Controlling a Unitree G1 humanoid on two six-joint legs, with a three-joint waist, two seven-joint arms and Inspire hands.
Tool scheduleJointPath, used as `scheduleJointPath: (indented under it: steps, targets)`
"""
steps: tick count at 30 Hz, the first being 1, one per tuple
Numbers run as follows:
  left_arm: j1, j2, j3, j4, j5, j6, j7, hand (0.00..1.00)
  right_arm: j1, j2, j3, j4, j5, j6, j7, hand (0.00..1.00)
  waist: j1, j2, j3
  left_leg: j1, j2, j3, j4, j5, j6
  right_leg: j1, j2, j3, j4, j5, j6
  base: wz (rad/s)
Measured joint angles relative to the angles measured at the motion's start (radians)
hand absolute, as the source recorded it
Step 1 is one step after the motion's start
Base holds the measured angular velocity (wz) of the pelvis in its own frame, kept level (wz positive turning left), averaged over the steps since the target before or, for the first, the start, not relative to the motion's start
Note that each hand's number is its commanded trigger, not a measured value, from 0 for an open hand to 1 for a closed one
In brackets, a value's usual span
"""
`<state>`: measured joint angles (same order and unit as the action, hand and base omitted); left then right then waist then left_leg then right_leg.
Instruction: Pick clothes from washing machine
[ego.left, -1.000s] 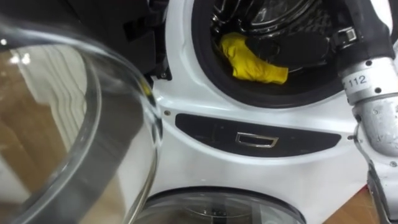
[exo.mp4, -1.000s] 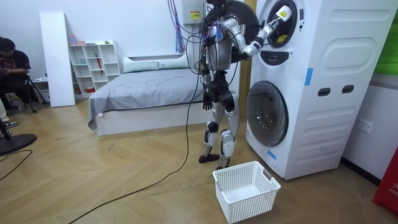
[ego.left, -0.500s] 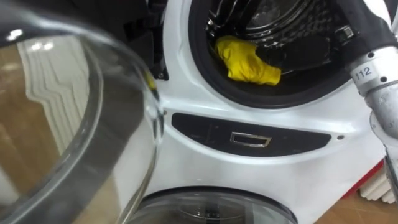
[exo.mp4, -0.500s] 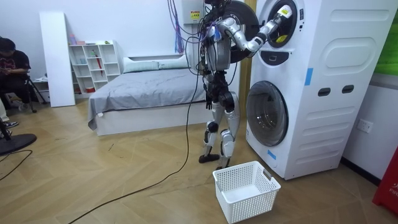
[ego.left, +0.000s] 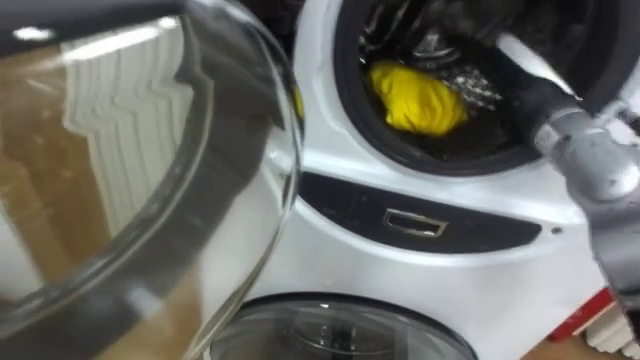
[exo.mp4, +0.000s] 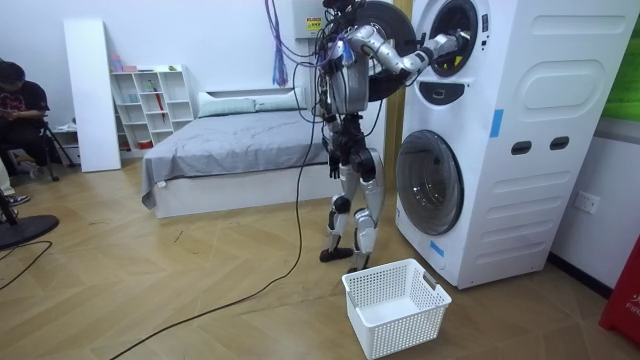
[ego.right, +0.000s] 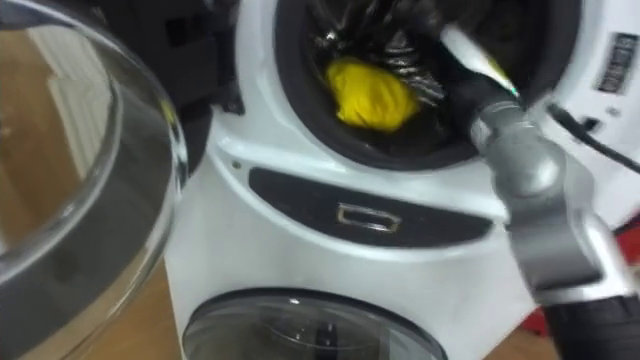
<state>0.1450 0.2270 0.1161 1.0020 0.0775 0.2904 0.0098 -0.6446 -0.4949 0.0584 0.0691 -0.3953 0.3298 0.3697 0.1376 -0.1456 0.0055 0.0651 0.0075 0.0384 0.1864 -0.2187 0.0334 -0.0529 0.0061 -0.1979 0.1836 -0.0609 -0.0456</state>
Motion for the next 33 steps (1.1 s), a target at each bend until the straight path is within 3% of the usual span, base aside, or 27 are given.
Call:
scheduleJointPath:
  steps: [5, 13, 18, 19, 20, 29, 33]
  targets:
    - [-0.013, 0.001, 0.0, 0.0, -0.003, 0.0, -0.001, 0.0, -0.003, -0.024, -0.004, -0.005, 0.007, 0.002, 0.049, 0.0, -0.002, 0.002, -0.0009, 0.004, 0.003, -0.01, -0.008, 0.0, 0.0, 0.004, 0.002, -0.008, -0.001, -0.002, -0.002, 0.04]
    - [-0.026, 0.005, 0.0, 0.0, 0.002, 0.009, -0.001, 0.0, -0.003, -0.022, 0.005, -0.02, -0.002, 0.057, 0.108, 0.0, 0.009, 0.002, -0.0019, 0.018, 0.002, -0.007, -0.014, 0.001, -0.001, 0.013, 0.001, -0.006, -0.001, -0.002, -0.002, 0.0]
    - [-0.027, 0.016, -0.001, 0.0, 0.0, 0.008, -0.001, 0.0, -0.001, -0.022, 0.008, -0.033, -0.003, 0.062, 0.127, 0.0, 0.009, 0.003, -0.0017, 0.023, 0.004, -0.003, -0.014, 0.001, -0.002, 0.016, 0.003, -0.003, -0.002, -0.002, -0.002, -0.02]
    - [-0.028, 0.019, -0.001, 0.0, -0.001, 0.008, -0.001, 0.0, -0.001, -0.022, 0.009, -0.034, -0.003, 0.062, 0.129, 0.81, 0.009, 0.003, -0.0016, 0.027, 0.004, -0.001, -0.016, 0.001, -0.002, 0.018, 0.004, -0.001, -0.002, -0.002, -0.002, -0.05]
    - [-0.028, 0.021, -0.001, 0.0, 0.0, 0.007, -0.001, 0.0, -0.001, -0.022, 0.009, -0.034, -0.003, 0.062, 0.131, 1.0, 0.009, 0.003, -0.0016, 0.029, 0.004, 0.0, -0.017, 0.001, -0.002, 0.019, 0.004, 0.0, -0.002, -0.002, -0.002, -0.05]
    - [-0.024, 0.029, -0.001, 0.006, -0.005, 0.007, -0.004, 0.0, 0.0, -0.023, 0.017, -0.045, -0.003, 0.066, 0.191, 1.0, 0.015, 0.003, -0.0013, 0.036, 0.008, 0.004, -0.021, 0.0, -0.002, 0.027, 0.007, 0.001, -0.004, -0.002, -0.002, 0.0]
    - [-0.023, 0.035, -0.002, 0.008, -0.008, 0.005, -0.004, 0.0, -0.007, -0.032, 0.018, -0.021, -0.016, 0.068, 0.154, 1.0, 0.038, 0.003, -0.0013, 0.037, 0.015, -0.007, -0.023, -0.002, -0.005, 0.035, 0.012, 0.002, -0.014, -0.003, -0.003, 0.06]
